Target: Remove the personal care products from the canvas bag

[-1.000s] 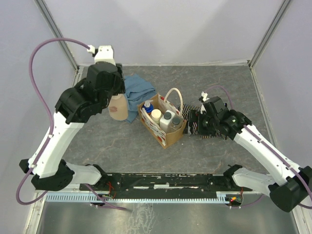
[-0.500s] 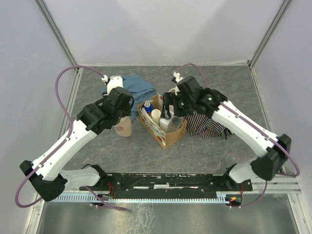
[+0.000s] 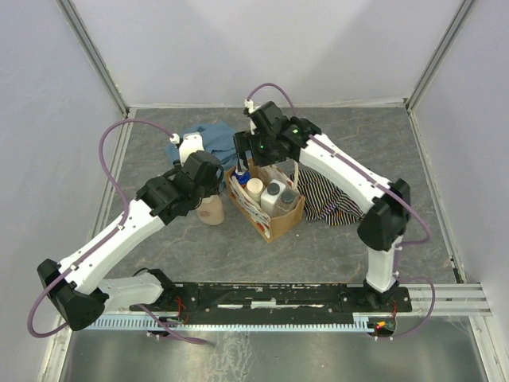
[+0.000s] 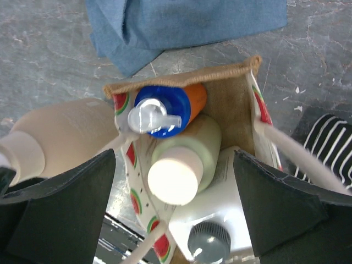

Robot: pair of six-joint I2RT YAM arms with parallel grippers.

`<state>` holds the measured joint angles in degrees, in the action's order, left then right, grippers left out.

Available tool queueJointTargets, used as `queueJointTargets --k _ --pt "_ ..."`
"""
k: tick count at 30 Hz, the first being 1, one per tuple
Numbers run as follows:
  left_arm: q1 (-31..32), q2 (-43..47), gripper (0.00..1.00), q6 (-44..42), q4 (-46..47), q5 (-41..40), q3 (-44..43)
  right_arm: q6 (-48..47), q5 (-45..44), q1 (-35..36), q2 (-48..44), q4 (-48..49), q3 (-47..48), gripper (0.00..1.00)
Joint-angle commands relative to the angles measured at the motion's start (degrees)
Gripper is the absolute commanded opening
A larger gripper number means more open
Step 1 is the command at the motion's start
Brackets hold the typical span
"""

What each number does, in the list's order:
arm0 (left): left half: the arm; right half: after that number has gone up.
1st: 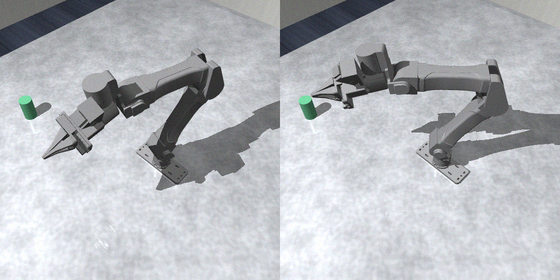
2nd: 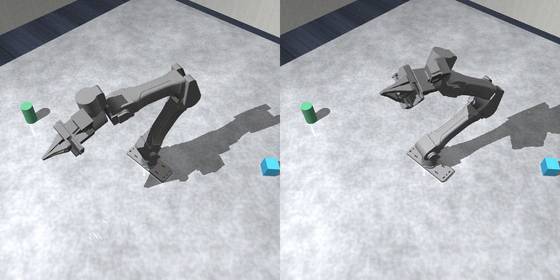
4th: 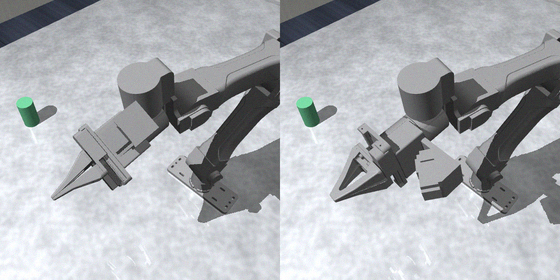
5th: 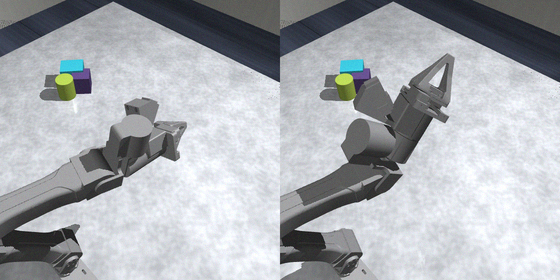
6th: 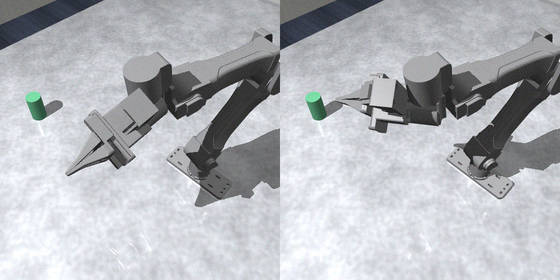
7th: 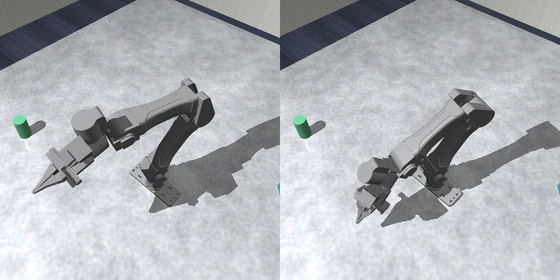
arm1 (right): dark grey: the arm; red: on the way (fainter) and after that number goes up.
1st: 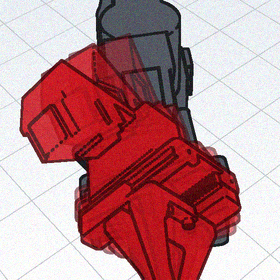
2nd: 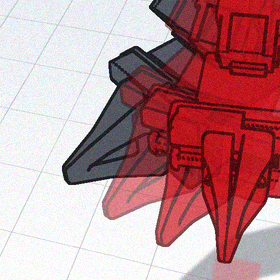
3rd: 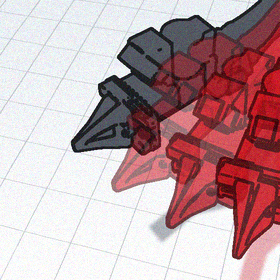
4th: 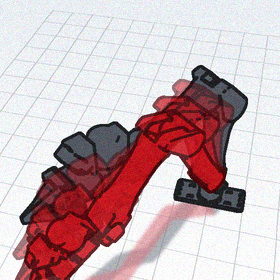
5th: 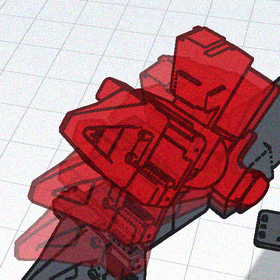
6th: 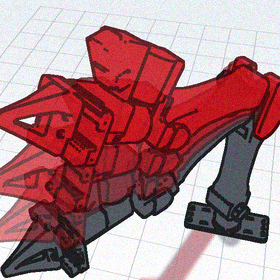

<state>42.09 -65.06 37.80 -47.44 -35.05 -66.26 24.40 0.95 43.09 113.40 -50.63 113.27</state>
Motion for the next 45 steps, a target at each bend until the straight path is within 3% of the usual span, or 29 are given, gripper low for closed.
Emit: queueJointTargets --k 1,10,17,28,34,39,40,45 --pt "0.0 2.6 0.5 3.8 9.9 -0.3 1.1 -3.6 -0.9 0.0 3.9 -2.2 5.8 0.96" --pt "0.0 0.5 0.51 3.7 14.8 0.7 3.1 -5.6 -0.8 0.5 6.5 -1.9 5.0 0.96" --pt "0.0 -1.6 0.66 1.6 16.6 1.6 2.9 -10.1 -2.1 2.5 10.7 -4.5 8.7 0.94" --pt "0.0 -0.1 0.72 1.7 15.3 0.2 3.8 -13.1 -3.0 4.9 14.3 -6.1 9.9 0.84" --pt "0.0 0.7 0.73 1.9 14.3 -0.7 3.3 -13.0 -5.4 5.0 13.4 -5.2 9.6 0.57" --pt "0.1 0.9 0.73 2.4 13.8 -0.7 3.4 -12.0 -7.9 5.0 10.7 -1.9 8.6 0.47" --pt "0.0 1.1 0.73 2.5 13.7 -0.7 3.5 -11.8 -8.2 5.0 10.3 -1.2 8.3 0.49" --pt "0.0 1.3 0.73 3.0 13.5 -0.2 4.0 -11.0 -8.2 4.9 10.3 -0.8 8.7 0.75"
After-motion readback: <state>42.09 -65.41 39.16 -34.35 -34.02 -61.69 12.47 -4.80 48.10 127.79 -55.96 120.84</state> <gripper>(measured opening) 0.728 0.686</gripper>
